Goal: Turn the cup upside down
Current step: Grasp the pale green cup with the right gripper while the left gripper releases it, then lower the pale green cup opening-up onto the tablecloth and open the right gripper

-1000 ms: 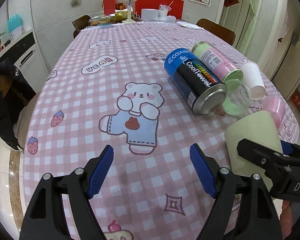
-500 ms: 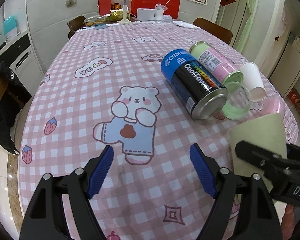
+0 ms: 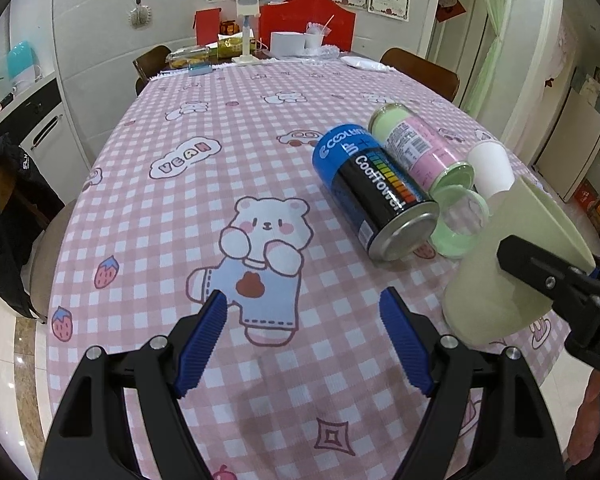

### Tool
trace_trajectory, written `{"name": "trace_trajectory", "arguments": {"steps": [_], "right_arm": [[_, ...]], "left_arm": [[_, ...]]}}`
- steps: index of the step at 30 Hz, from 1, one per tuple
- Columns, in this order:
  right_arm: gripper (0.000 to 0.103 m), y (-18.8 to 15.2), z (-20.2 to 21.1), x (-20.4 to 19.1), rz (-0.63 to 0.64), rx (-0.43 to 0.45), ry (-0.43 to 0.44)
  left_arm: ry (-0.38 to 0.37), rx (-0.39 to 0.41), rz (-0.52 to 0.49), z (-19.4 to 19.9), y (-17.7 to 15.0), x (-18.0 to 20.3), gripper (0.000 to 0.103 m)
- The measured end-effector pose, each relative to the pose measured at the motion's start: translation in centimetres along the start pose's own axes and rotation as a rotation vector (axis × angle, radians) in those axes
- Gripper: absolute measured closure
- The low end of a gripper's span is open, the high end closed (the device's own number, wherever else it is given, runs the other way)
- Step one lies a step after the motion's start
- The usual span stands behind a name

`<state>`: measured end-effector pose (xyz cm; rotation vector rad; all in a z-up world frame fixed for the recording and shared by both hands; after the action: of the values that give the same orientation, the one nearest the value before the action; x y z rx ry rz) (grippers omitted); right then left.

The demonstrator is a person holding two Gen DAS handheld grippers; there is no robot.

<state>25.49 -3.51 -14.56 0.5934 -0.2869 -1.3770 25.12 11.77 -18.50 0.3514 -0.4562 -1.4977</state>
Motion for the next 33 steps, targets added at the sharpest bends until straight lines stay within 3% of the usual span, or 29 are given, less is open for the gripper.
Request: {"name": "trace_trajectory", "arguments": {"steps": [9, 16, 33], "right_arm": [[0.027, -0.4, -0.6, -0.6, 0.051, 0.015, -0.033], [0.017, -0.9, -0.3, -1.1, 0.059, 0.009, 0.009], [0.016, -3.5, 2.6, -0.2, 0.024, 0.025, 0.051]], "left_arm": [[0.010, -0.007, 0.008, -0.4, 0.0, -0.4, 0.025], [0.017, 0.006, 0.007, 0.2, -0.2, -0.5, 0.025], [0.043, 0.052, -0.027, 4.0, -2.2, 1.7, 0.025]]}}
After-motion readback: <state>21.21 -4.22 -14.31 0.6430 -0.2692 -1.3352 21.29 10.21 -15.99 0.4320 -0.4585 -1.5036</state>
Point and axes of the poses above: each gripper's, at about its wrist camera, not at the fingertips, and z roughly against the way its jaws point, x to its right, y to its top, the point moved 10 cm from there along -z, roughly the way its jaws point, and after that the axes turned 10 degrees about -x, right-handed, at the moved point
